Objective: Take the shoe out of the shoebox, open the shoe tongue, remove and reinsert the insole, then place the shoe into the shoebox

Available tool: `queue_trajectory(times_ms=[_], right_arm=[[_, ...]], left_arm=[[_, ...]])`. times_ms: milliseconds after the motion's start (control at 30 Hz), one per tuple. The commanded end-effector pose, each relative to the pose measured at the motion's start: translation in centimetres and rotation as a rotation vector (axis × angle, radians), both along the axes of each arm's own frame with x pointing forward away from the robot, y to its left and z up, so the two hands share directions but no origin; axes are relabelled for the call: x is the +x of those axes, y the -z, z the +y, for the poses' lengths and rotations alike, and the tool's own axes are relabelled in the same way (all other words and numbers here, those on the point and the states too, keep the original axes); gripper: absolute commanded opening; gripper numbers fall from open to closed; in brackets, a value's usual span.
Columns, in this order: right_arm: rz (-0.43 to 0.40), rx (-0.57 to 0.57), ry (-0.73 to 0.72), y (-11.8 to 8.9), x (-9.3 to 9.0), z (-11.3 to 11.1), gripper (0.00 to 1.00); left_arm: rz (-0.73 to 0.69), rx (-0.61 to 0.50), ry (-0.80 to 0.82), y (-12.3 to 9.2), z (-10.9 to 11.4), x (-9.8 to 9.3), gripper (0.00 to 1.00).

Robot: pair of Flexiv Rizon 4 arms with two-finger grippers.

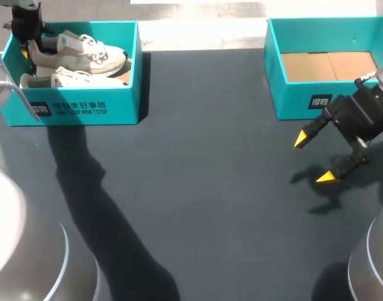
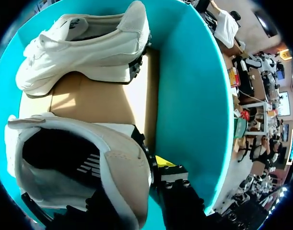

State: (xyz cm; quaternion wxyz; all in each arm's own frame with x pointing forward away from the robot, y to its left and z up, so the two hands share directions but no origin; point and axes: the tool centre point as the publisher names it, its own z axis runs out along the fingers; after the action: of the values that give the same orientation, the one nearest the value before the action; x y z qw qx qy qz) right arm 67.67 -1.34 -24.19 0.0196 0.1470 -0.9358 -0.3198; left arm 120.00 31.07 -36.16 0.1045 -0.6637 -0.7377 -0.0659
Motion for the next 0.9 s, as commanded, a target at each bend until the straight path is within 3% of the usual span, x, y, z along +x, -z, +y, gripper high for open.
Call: queue_trajectory(times_ms=[33, 233, 300, 400, 433, 467, 900], right_arm=[[0.000, -0.003, 0.001, 0.1, 0.0, 0.0, 1.00], [0.000, -0.003, 0.001, 0.1, 0.0, 0.0, 1.00], [0.000, -0.003, 0.001, 0.1, 0.0, 0.0, 1.00], [0.000, -0.003, 0.001, 0.1, 0.0, 0.0, 1.00], [0.000, -0.003, 0.001, 0.1, 0.0, 0.0, 1.00], [0.000, -0.003, 0.001, 0.1, 0.0, 0.0, 1.00], [0.000, -0.003, 0.001, 0.1, 0.0, 0.0, 1.00]], left_arm=[[0.012, 0.005, -0.013, 0.6, 0.1, 0.8, 0.00], [0.022, -0.013, -0.026, 1.7, 0.1, 0.8, 0.00], [0.022, -0.019, -0.027, 1.8, 0.0, 0.8, 0.08], [0.017, -0.027, -0.023, 1.6, -0.2, 0.5, 0.47], [0.012, -0.029, -0.023, 1.4, -0.2, 0.5, 0.79], [0.006, -0.031, -0.023, 1.2, -0.2, 0.4, 0.99], [-0.049, -0.038, -0.009, -1.6, -0.4, 0.2, 1.00]])
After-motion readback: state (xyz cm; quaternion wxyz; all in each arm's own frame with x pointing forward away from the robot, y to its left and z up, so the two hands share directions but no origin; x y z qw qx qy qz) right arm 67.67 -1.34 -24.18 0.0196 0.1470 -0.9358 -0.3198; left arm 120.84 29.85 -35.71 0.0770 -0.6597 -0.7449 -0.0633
